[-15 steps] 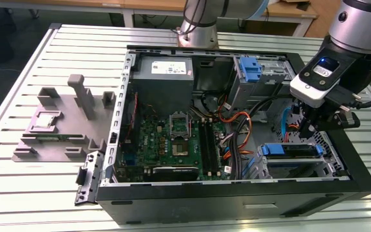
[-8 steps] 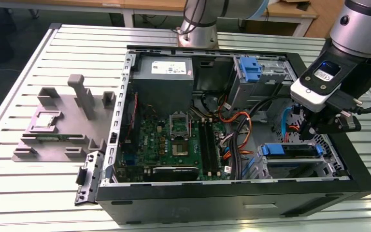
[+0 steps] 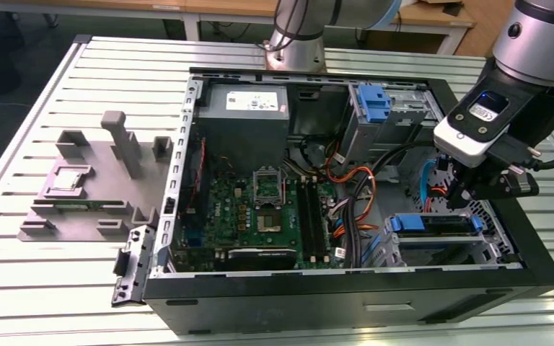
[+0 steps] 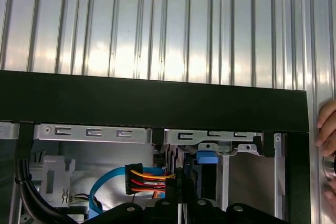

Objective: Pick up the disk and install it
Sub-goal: 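Insert the first disk wire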

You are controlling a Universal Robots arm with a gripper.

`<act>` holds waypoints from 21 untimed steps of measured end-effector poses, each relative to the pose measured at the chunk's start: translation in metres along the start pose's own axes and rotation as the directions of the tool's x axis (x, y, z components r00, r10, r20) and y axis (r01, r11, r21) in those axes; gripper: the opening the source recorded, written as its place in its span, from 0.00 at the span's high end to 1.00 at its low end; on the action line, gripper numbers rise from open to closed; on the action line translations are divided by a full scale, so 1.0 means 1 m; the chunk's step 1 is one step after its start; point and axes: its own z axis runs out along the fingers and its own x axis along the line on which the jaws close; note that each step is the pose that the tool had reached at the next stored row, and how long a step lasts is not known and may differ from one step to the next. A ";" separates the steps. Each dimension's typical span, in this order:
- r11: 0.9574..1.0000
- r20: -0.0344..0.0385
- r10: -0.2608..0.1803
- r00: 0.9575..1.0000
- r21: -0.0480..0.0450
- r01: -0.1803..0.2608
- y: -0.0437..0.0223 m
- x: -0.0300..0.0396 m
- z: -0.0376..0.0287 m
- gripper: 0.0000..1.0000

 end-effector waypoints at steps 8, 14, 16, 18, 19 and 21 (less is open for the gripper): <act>1.000 -0.001 0.001 1.000 -0.004 -0.001 -0.0019 -0.0020 0.0003 0.84; 1.000 0.000 0.009 1.000 -0.011 -0.009 -0.0042 -0.0033 0.0015 0.84; 1.000 0.000 0.011 1.000 -0.012 -0.011 -0.0048 -0.0042 0.0022 0.84; 1.000 0.000 0.013 1.000 -0.014 -0.013 -0.0054 -0.0049 0.0026 0.84; 1.000 0.000 0.014 1.000 -0.015 -0.014 -0.0058 -0.0051 0.0028 0.84; 1.000 0.000 0.015 1.000 -0.020 -0.015 -0.0073 -0.0051 0.0026 0.84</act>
